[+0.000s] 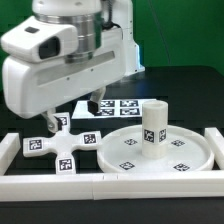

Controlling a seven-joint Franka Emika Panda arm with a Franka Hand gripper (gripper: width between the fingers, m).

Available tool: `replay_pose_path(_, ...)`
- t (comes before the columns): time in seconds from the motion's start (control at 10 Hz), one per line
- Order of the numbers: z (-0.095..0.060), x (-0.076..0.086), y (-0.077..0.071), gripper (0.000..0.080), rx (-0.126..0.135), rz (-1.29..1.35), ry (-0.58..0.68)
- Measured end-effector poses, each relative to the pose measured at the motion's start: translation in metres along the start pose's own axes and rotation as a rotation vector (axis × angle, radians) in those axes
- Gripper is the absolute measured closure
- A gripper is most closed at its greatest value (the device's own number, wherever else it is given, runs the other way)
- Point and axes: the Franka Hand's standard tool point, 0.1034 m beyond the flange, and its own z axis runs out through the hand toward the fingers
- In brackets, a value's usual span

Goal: Assemble round table

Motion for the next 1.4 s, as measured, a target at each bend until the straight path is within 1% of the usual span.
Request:
replay_pose_path(0.3, 0.0, -0.002, 0.002, 0.0151, 0.0, -0.014, 0.001)
replay_pose_path(0.4, 0.002, -0.006, 0.001, 0.0151, 0.021, -0.005, -0.014)
replay_pose_path(0.5, 0.007, -0.015, 0.003, 0.0151, 0.099, 0.033, -0.075)
replay_pose_path(0.6, 0.008, -0.012, 0.011, 0.0151, 0.132, 0.062, -0.109)
replay_pose_path(0.7, 0.007, -0.007, 0.01, 0.0151, 0.147, 0.104, -0.128)
replay_pose_path(0.8, 0.007, -0.006, 0.008, 0.0151, 0.152, 0.119, -0.135)
replay_pose_path(1.1, 0.008, -0.007, 0.009, 0.0151, 0.152, 0.122, -0.135)
replay_pose_path(1.2, 0.013, -0.011, 0.011, 0.0151, 0.164, 0.058, -0.135)
replay_pose_path(1.3, 0.02, -0.016, 0.016, 0.0151, 0.181, 0.04, -0.144)
replay_pose_path(1.4, 0.024, -0.016, 0.02, 0.0151, 0.185, 0.037, -0.148)
